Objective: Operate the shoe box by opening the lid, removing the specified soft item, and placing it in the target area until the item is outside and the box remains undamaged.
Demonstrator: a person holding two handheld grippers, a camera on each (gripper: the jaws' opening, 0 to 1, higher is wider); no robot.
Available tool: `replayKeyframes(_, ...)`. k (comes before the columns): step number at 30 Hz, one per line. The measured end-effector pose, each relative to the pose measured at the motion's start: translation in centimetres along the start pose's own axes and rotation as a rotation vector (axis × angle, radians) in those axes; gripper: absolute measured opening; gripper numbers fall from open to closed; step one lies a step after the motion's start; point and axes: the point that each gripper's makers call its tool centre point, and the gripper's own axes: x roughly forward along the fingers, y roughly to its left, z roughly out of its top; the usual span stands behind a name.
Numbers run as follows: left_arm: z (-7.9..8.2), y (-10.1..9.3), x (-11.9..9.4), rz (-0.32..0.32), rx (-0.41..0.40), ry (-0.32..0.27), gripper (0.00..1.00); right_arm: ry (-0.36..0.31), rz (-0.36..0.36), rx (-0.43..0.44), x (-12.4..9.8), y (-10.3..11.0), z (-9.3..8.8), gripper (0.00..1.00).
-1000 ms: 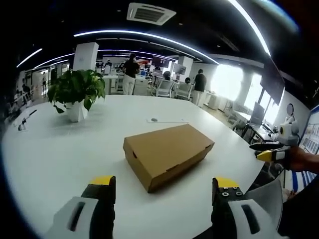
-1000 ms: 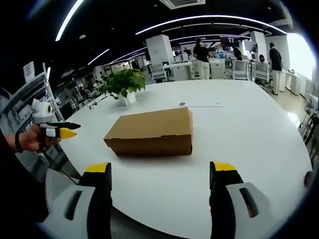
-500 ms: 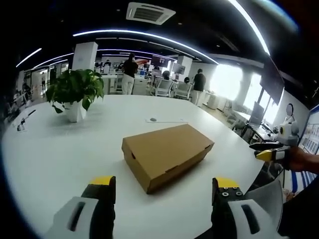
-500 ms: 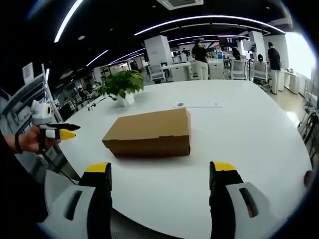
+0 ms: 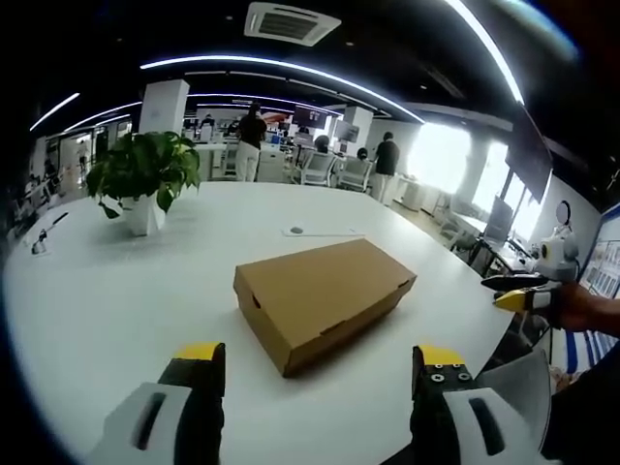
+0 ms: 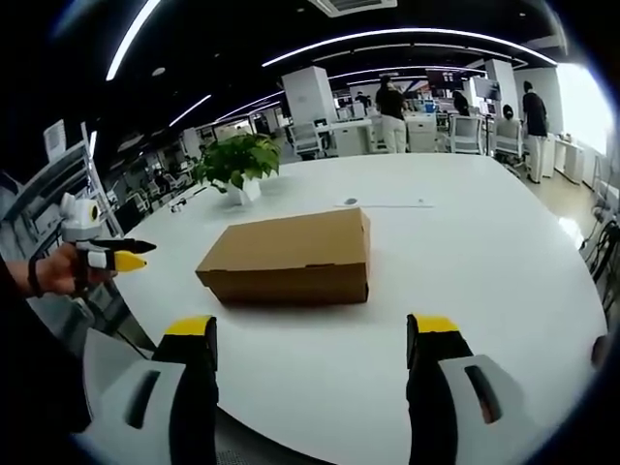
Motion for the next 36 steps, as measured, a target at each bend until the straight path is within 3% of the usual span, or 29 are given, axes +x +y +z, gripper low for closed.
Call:
replayKeyframes(14, -0.3, 0.2, 1.3, 0.008, -0.014, 0.005, 0.80, 0.008, 0.026, -0.016, 2.4, -1.1, 1.0, 0.75)
replayKeyframes(36, -0.6, 0.8, 6.5, -0.007, -0.050, 0.020, 0.79, 0.064, 0.116, -0.050, 9.2, -1.7, 1.9, 0.74)
